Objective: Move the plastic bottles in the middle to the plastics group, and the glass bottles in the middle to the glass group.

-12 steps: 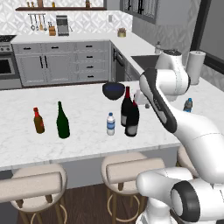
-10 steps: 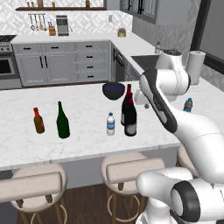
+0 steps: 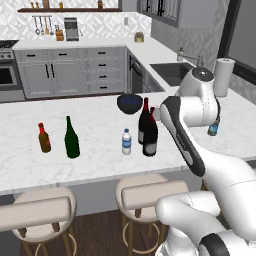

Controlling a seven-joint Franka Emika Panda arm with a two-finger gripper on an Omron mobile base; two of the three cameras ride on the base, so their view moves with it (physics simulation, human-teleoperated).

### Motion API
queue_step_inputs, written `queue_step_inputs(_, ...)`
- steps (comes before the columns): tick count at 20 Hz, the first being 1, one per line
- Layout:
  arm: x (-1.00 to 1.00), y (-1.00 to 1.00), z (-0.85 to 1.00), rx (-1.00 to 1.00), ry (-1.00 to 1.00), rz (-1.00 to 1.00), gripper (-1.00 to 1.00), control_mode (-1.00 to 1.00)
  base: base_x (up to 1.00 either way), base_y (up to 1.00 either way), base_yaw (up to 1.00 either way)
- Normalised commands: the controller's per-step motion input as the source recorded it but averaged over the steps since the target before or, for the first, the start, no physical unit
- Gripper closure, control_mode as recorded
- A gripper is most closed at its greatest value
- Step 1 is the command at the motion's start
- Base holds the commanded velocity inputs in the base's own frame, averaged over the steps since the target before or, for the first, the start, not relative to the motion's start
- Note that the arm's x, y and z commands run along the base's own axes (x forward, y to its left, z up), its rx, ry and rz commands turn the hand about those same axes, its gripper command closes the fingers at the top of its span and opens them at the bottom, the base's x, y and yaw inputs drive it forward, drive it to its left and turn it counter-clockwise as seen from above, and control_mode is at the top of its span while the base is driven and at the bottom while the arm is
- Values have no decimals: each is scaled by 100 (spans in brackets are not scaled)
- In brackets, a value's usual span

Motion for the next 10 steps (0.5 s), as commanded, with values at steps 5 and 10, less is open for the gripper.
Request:
queue_step_inputs(5, 18, 14, 0, 0, -32, -10, -100, -100, 0, 0, 0)
queue_step_inputs(10, 27, 0, 0, 7, -1, -1, -100, -100, 0, 0, 0)
